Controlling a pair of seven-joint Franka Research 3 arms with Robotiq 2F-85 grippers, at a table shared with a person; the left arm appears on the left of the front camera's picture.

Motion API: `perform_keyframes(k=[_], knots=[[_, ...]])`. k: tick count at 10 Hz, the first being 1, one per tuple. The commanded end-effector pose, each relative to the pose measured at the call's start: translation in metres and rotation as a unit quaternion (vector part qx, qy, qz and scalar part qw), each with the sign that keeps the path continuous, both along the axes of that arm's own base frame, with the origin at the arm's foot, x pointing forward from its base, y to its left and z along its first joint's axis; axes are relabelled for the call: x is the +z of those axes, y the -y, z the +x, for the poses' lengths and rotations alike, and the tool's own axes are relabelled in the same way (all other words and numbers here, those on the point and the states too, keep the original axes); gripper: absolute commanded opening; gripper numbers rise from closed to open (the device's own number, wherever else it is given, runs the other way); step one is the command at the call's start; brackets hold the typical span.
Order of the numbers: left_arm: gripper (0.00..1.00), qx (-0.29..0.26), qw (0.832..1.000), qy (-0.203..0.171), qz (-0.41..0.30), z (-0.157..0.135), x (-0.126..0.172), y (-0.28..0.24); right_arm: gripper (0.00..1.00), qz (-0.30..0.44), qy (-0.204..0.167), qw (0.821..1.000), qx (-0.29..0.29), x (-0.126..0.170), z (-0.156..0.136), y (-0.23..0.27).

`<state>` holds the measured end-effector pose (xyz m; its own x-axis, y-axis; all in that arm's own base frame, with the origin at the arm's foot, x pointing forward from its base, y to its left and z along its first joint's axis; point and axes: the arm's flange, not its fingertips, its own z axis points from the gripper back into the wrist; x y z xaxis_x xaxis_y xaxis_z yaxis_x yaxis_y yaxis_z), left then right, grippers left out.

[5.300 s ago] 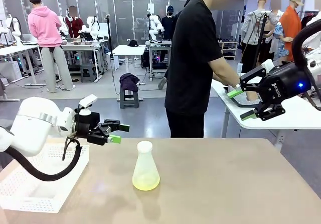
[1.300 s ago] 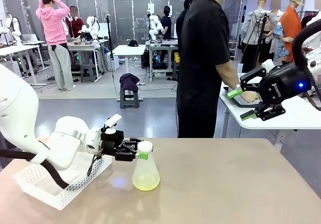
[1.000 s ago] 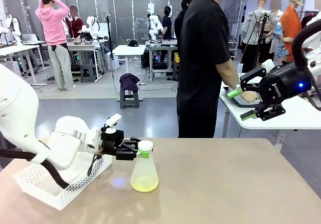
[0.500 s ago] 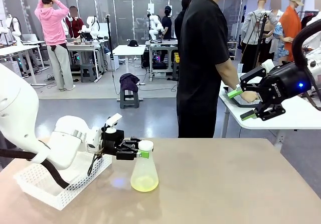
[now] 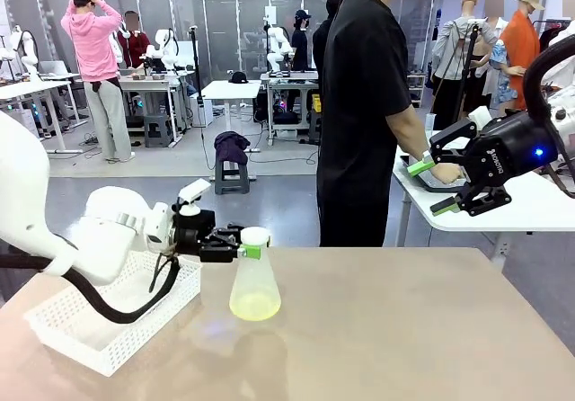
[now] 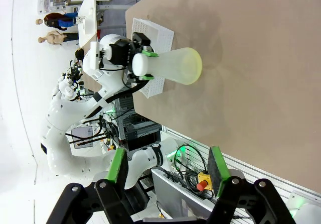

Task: Prepare the solutions needed for the experiment.
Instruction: When the human places the Big flask in the center of the table, pick up the Big flask and place it in the left Organizing basket.

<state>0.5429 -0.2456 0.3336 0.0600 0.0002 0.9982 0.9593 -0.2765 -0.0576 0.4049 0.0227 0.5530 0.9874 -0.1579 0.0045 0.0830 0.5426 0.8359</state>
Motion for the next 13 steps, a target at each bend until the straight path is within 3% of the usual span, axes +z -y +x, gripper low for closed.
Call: perform_keyframes(k=[1, 4, 8, 10, 13], knots=[[0.00, -0.004, 1.000, 0.005, -0.013, -0.011, 0.030, -0.016, 0.81, 0.003, 0.005, 1.000, -0.004, 0.001, 0.002, -0.002], [0.00, 0.030, 0.998, 0.055, -0.008, -0.012, 0.086, -0.072, 0.81, 0.003, 0.005, 1.000, -0.004, 0.001, 0.002, -0.002], [0.00, 0.139, 0.983, 0.116, -0.019, -0.009, 0.138, -0.192, 0.81, 0.003, 0.005, 1.000, -0.004, 0.001, 0.002, -0.002], [0.00, 0.164, 0.979, 0.119, -0.021, -0.017, 0.141, -0.244, 0.81, 0.003, 0.005, 1.000, -0.004, 0.001, 0.002, -0.002], [0.00, 0.166, 0.979, 0.117, -0.013, -0.024, 0.113, -0.286, 0.81, 0.003, 0.005, 1.000, -0.004, 0.001, 0.002, -0.002]])
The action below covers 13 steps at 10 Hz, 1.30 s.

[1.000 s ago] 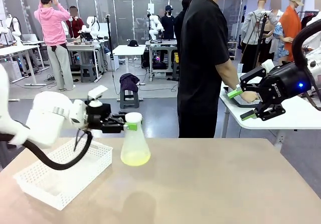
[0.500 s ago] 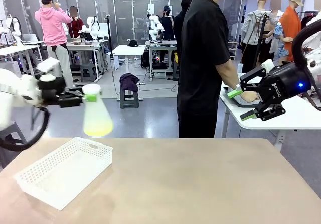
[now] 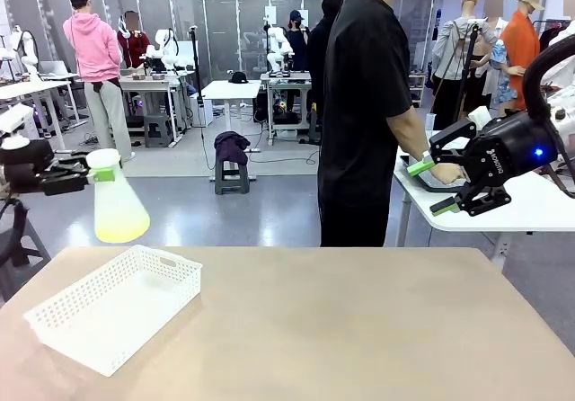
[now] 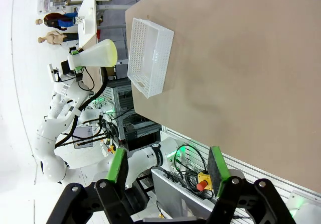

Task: Prepare the solutions needed for the experiment.
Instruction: When the human places the Big flask in the center of the table, pick up the Big flask and place it in the left Organizing basket.

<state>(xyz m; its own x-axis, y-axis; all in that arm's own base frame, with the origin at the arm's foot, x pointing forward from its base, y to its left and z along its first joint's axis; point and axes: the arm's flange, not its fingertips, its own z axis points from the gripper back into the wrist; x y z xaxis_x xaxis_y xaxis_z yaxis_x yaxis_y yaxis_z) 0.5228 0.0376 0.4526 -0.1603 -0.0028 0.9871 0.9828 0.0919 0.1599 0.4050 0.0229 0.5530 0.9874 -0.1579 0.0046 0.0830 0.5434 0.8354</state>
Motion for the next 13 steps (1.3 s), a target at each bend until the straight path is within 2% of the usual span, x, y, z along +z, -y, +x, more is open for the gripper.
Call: perform_keyframes(k=[1, 6, 9, 13], knots=[[0.00, -0.025, 1.000, -0.003, -0.002, -0.004, -0.018, -0.011, 0.81, 0.003, 0.005, 1.000, -0.004, 0.001, 0.002, -0.002], [0.00, -0.047, 0.997, -0.068, -0.003, -0.008, -0.081, -0.045, 0.81, 0.003, 0.005, 1.000, -0.004, 0.001, 0.002, -0.002], [0.00, -0.061, 0.994, -0.091, -0.012, -0.012, -0.112, -0.050, 0.81, 0.003, 0.005, 1.000, -0.004, 0.001, 0.002, -0.002], [0.00, -0.066, 0.993, -0.102, 0.004, -0.013, -0.148, -0.043, 0.81, 0.003, 0.005, 1.000, -0.004, 0.001, 0.002, -0.002]])
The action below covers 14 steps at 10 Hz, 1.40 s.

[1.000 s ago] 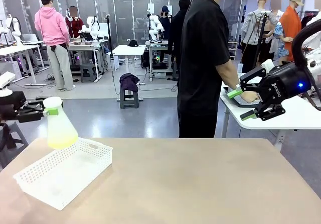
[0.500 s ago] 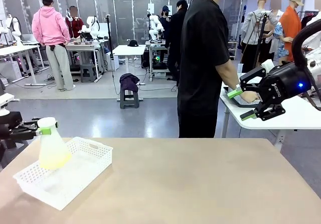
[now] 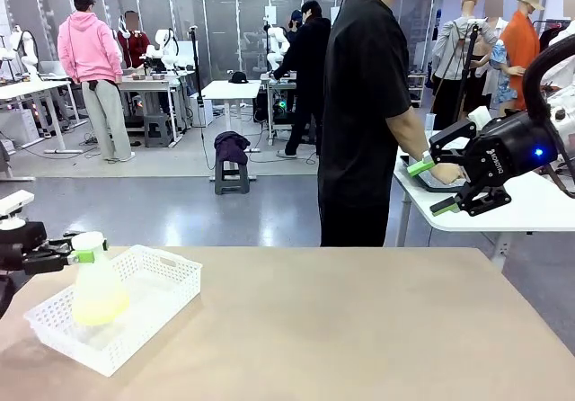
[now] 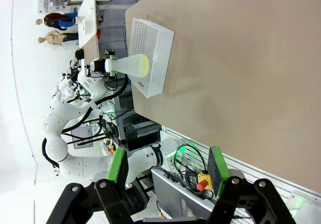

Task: Prepare the solutions needed for the experiment.
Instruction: When the human places the Big flask in the center of the table, pick up the Big flask and place it in the left Organizing basket.

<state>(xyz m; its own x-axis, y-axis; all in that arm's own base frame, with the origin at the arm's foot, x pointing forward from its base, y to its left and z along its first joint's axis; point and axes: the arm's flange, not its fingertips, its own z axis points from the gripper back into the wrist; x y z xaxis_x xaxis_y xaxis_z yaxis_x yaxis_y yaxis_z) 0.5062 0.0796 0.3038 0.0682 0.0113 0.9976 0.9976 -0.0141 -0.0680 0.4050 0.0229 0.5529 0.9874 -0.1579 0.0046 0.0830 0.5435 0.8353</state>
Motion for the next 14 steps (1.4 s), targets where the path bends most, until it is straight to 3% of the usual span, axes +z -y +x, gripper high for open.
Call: perform_keyframes(k=[1, 8, 9, 13, 14], knots=[[0.00, -0.020, 1.000, 0.014, 0.012, 0.004, -0.006, 0.002, 0.81, 0.003, 0.005, 1.000, -0.004, 0.001, 0.002, -0.002], [0.00, -0.030, 0.999, 0.021, 0.024, 0.001, -0.027, -0.002, 0.81, 0.003, 0.005, 1.000, -0.004, 0.001, 0.002, -0.002], [0.61, -0.029, 0.999, 0.017, 0.028, 0.000, -0.028, -0.004, 0.81, 0.003, 0.005, 1.000, -0.004, 0.001, 0.002, -0.002], [1.00, -0.050, 0.998, 0.011, 0.044, -0.006, -0.027, -0.008, 0.81, 0.003, 0.005, 1.000, -0.004, 0.001, 0.002, -0.002], [1.00, -0.056, 0.997, 0.014, 0.054, -0.008, -0.025, -0.007, 0.81, 0.003, 0.005, 1.000, -0.004, 0.001, 0.002, -0.002]])
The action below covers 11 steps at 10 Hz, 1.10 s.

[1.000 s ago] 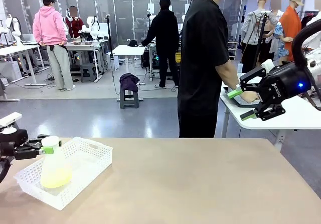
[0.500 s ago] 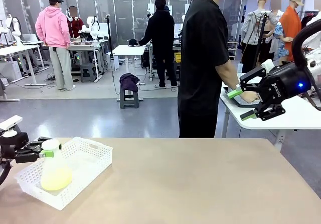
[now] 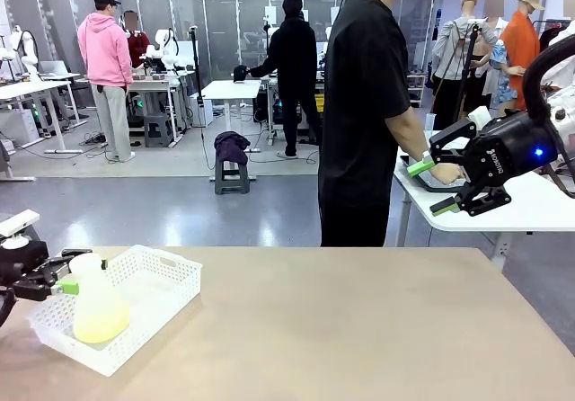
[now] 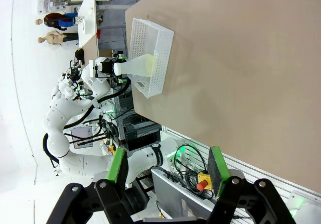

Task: Prepare the solutions needed for the experiment.
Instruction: When the human places the Big flask in the center of the table, pick up the Big flask and place it in the left Organizing basket.

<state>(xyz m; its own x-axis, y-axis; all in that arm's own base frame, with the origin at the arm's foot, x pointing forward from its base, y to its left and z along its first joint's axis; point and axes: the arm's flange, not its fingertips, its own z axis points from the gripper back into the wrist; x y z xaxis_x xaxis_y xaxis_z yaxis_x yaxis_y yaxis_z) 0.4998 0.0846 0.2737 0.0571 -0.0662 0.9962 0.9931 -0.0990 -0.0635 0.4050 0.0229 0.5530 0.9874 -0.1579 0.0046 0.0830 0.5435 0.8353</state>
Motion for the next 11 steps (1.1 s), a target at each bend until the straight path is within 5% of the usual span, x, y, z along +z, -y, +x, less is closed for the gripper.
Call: perform_keyframes(k=[1, 11], knots=[[1.00, -0.013, 1.000, 0.007, 0.021, -0.0024, 0.0063, -0.0030, 0.81, 0.003, 0.005, 1.000, -0.004, 0.0014, 0.0018, -0.0022], [1.00, -0.007, 1.000, 0.001, 0.009, -0.0014, 0.0020, -0.0025, 0.81, 0.003, 0.005, 1.000, -0.004, 0.0014, 0.0018, -0.0022]])
